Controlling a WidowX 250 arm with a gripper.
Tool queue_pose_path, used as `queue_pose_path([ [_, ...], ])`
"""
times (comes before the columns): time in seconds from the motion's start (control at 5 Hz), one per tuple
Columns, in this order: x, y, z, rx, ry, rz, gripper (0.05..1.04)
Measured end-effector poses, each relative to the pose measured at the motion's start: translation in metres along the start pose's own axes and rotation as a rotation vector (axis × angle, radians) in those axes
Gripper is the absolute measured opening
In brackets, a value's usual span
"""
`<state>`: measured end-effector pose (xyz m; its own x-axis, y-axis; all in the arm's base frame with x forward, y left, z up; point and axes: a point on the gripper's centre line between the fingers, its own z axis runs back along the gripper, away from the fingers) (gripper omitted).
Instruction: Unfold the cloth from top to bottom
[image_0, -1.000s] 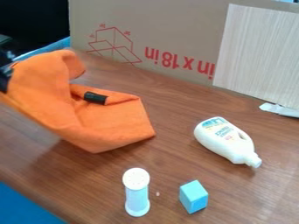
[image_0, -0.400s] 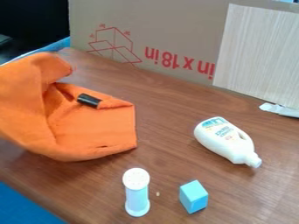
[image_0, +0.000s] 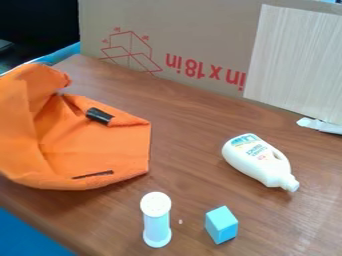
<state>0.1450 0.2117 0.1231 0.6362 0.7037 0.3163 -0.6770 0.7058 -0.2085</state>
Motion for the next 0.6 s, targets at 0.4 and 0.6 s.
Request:
queue_pose_path([
  [0.4,-0.024,0.009,-0.005,0.059,0.049,0.016,0.056],
  [0.6,-0.030,0.009,-0.006,0.067,0.072,0.005,0.071],
])
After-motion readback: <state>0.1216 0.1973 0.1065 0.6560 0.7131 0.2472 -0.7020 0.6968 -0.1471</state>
